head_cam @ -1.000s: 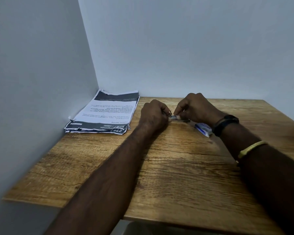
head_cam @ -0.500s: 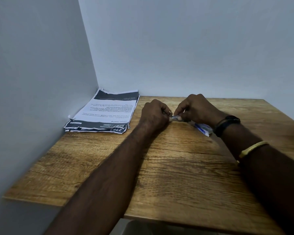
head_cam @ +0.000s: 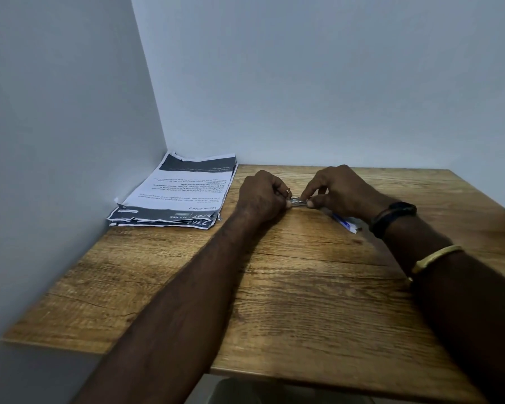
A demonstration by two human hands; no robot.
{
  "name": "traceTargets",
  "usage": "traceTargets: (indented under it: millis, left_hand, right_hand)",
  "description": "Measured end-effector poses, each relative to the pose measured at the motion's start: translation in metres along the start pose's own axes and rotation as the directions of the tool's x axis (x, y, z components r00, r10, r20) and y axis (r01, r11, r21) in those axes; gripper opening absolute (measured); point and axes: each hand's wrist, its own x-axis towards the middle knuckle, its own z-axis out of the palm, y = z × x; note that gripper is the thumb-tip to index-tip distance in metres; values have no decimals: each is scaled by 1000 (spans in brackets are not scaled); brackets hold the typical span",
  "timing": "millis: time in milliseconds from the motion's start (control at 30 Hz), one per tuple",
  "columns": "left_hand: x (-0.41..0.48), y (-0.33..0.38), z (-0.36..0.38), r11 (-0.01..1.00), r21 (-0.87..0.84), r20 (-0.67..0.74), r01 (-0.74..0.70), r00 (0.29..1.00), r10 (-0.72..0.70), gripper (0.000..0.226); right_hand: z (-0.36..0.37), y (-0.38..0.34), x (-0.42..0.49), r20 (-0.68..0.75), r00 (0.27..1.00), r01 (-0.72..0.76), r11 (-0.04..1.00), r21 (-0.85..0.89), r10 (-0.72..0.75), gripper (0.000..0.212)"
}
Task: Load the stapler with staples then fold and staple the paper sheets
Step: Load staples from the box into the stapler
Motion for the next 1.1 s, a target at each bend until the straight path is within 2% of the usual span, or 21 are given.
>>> traceTargets:
  millis: [267,833,1100]
  left_hand:
    - [1,-1,2,1000,1,13,-2,1000,2,15]
    - [2,-3,6,999,27,-25,-40,999,40,18]
    - [-2,-3,9,982,-165,-85,-94,993,81,18]
  right_hand:
    - [0,8,-6,-12,999,-38,998,59,39,23]
    - [1,11,-6,-55,995,-78,993,85,83,15]
    - [3,14,-8,-76,992,-89,981,174,104,24]
